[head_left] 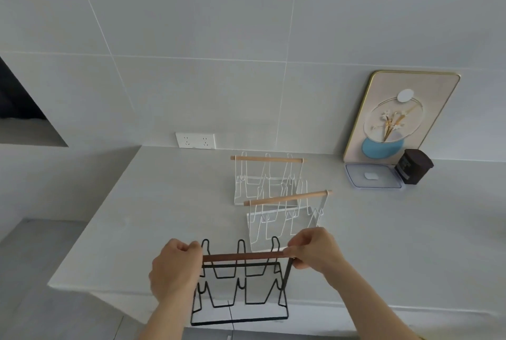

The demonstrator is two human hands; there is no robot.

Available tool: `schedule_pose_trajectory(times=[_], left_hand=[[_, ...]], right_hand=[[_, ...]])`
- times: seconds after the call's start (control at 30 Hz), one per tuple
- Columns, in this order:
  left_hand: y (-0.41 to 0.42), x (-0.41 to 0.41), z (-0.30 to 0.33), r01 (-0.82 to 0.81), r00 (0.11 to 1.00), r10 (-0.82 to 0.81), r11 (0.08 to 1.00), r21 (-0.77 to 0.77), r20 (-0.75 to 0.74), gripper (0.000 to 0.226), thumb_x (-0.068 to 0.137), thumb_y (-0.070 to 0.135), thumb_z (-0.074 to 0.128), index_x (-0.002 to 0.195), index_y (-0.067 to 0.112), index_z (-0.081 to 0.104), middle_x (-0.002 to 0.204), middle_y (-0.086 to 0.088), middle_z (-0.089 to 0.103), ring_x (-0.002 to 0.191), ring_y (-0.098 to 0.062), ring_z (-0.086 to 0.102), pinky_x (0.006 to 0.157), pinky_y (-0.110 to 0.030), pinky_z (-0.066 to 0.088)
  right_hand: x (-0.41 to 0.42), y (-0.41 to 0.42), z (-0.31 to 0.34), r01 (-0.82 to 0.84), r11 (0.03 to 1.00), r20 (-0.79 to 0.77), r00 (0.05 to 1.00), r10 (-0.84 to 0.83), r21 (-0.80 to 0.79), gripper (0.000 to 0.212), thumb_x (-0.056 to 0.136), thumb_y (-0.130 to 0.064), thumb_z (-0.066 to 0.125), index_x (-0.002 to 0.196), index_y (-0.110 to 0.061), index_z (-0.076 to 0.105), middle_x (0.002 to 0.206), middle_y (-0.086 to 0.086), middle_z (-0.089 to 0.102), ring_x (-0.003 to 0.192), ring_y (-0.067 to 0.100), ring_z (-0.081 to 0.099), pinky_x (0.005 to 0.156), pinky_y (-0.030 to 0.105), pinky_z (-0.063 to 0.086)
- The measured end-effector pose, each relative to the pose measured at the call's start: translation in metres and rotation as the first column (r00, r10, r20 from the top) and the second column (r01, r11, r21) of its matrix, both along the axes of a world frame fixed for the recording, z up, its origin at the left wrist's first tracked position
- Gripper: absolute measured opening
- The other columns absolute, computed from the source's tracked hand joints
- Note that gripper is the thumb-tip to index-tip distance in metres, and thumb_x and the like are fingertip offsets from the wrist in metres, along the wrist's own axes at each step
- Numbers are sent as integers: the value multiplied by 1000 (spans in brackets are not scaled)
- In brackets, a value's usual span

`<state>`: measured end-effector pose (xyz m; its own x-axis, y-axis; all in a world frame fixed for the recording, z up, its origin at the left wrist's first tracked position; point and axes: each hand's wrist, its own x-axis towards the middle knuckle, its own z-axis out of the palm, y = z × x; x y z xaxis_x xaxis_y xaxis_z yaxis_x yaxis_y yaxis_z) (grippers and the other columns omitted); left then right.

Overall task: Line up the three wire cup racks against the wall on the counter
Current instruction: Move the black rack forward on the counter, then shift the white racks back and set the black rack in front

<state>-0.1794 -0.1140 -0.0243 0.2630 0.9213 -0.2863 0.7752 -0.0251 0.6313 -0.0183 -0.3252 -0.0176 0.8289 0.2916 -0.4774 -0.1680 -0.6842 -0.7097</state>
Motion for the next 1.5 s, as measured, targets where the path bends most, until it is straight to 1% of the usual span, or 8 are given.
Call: schedule_pose_trajectory(times=[0.1, 0.33, 0.67, 0.77, 1.0, 1.13, 1.27, 1.5], left_hand=[[-24, 16, -7, 47, 998, -44, 998, -53, 43, 15, 90, 32, 58, 84, 20, 63, 75, -2, 68, 72, -23, 62, 67, -32, 44], [-59, 50, -10, 182, 978, -164, 973, -142, 126, 12, 89, 27, 57, 80, 21, 62, 72, 0, 73, 68, -24, 74, 59, -29, 47], [-50, 63, -14, 226, 960, -194, 962, -153, 202, 8, 91, 29, 56, 93, 24, 62, 88, 3, 73, 73, -21, 74, 76, -41, 60], [-37, 77, -9, 187, 968, -154, 969, -161, 198, 18, 93, 35, 57, 110, 28, 58, 94, 7, 68, 81, -16, 64, 73, -34, 49], [-15, 137, -4, 331, 920, -227, 888, -319, 320, 42, 97, 41, 54, 138, 31, 58, 129, -5, 67, 119, -26, 64, 104, -43, 50], [-8, 143, -11, 262, 924, -138, 907, -329, 357, 36, 98, 31, 56, 132, 24, 66, 129, -3, 70, 117, -23, 67, 102, -41, 53], [11, 142, -15, 217, 920, -79, 918, -332, 383, 36, 96, 30, 59, 131, 24, 68, 126, -3, 72, 115, -25, 69, 105, -44, 53], [39, 150, -17, 199, 917, -62, 927, -318, 393, 35, 93, 30, 62, 127, 26, 70, 124, -5, 73, 112, -25, 70, 104, -46, 55]], right_hand=[[16, -23, 2, 78, 996, 44, 996, -76, -34, 8, 71, -10, 86, 72, -14, 79, 68, 2, 78, 59, 19, 78, 58, 26, 59], [46, -56, -6, 246, 969, 97, 965, -243, -11, 12, 73, -7, 81, 77, -18, 77, 73, 6, 78, 70, 25, 79, 81, 45, 66], [69, -57, -18, 375, 927, 93, 922, -375, 23, 20, 83, -38, 79, 85, -20, 73, 72, 6, 73, 73, 32, 74, 83, 47, 63], [89, -55, -16, 397, 918, 103, 912, -397, 25, 35, 85, -49, 73, 108, -22, 72, 90, -1, 72, 92, 31, 70, 91, 46, 58], [130, -19, -10, 236, 955, -38, 972, -233, 177, 69, 94, -38, 71, 154, -17, 45, 142, 11, 60, 132, 29, 56, 114, 41, 41], [132, 2, -12, 287, 942, -2, 957, -291, 173, 61, 94, -35, 71, 147, -9, 54, 134, 12, 67, 113, 26, 61, 107, 35, 45], [132, 15, -26, 374, 904, -23, 926, -378, 206, 63, 83, -44, 75, 136, -11, 64, 114, 16, 75, 108, 35, 71, 104, 51, 55], [135, 30, -31, 405, 881, -23, 911, -413, 245, 35, 89, -33, 75, 117, -12, 74, 82, 11, 78, 87, 30, 78, 94, 49, 62]])
